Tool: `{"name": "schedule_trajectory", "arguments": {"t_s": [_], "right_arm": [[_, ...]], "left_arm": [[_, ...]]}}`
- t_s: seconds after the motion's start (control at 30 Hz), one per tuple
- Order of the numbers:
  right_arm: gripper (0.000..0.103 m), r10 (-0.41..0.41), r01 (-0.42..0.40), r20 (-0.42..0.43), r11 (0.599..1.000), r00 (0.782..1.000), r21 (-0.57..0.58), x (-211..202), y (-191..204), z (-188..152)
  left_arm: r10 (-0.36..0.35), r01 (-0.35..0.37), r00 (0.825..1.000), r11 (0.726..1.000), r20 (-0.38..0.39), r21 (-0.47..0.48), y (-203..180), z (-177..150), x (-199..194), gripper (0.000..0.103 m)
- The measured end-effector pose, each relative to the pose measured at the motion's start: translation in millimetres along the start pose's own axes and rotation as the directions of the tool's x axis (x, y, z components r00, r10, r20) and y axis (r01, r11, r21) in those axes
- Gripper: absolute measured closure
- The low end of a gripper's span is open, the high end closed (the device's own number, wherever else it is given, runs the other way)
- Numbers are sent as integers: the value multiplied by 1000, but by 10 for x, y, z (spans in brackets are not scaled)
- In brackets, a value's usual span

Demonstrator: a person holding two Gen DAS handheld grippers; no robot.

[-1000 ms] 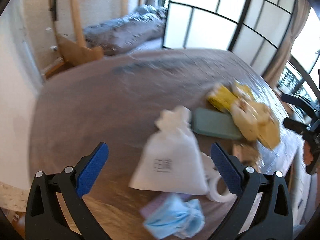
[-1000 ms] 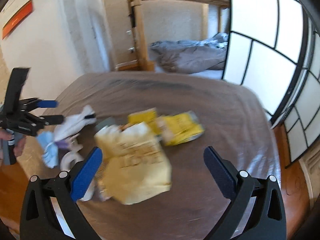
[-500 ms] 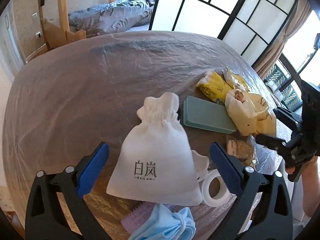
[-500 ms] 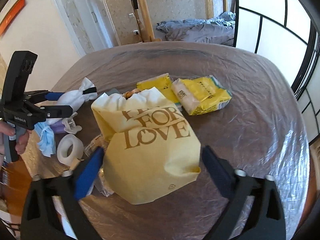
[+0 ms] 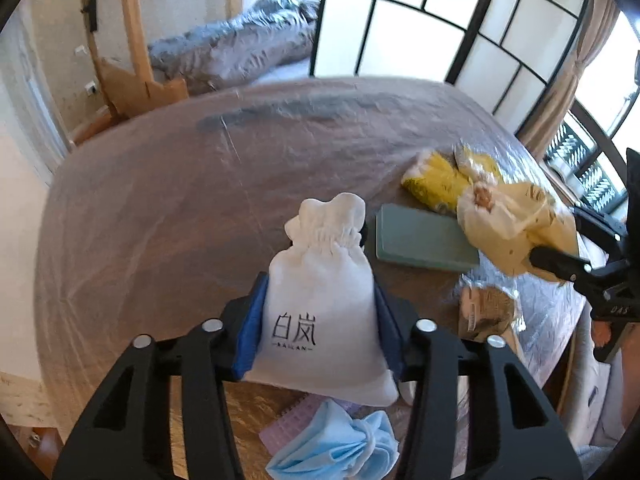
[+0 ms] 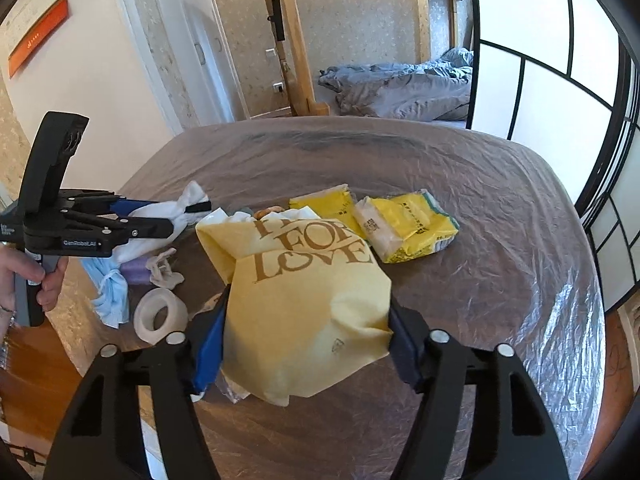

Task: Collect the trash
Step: 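Carry the white pouch and yellow bag with both tools over the white bin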

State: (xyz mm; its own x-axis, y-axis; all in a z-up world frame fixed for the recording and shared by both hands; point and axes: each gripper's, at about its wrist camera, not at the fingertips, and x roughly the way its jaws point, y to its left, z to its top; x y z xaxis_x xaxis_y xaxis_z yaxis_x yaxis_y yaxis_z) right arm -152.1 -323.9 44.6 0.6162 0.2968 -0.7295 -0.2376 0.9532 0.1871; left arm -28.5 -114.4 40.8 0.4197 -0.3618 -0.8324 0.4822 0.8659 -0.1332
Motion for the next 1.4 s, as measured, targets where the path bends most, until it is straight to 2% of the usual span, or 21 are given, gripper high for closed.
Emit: {"name": "schedule_trajectory", "arguments": {"t_s": [0.07, 0.2, 0.4, 0.57, 0.77, 1.03, 1.4], "right_arm": [[39, 0, 0, 8, 1000, 1000, 12, -33, -19, 2], [40, 16, -17, 34, 999, 999, 35, -127, -48, 7], [40, 22, -25, 80, 999, 997, 46, -359, -45, -26], [40, 30, -33, 104, 999, 994, 32, -569, 26, -70], [40, 61, -62, 112, 998, 992, 8, -806, 117, -223], [40, 94, -92, 93, 995, 991, -28, -1032, 267, -508], [40, 38, -39, 17, 998, 999, 51, -1140, 586, -1173]], "left_arm": [[-10, 11, 1000, 999, 24, -32, 32, 26, -74, 54], [32, -32, 998, 999, 47, -13, -42, 42, -163, 54], [38, -36, 993, 999, 108, -23, -245, -24, -364, 54], [25, -19, 985, 999, 169, -36, -461, -142, -611, 54], [46, -32, 979, 997, 197, -73, -671, -382, -803, 54], [54, -25, 977, 990, 207, -137, -917, -848, -992, 54], [17, -2, 991, 994, 135, -113, -1176, -1503, -1001, 54]]}}
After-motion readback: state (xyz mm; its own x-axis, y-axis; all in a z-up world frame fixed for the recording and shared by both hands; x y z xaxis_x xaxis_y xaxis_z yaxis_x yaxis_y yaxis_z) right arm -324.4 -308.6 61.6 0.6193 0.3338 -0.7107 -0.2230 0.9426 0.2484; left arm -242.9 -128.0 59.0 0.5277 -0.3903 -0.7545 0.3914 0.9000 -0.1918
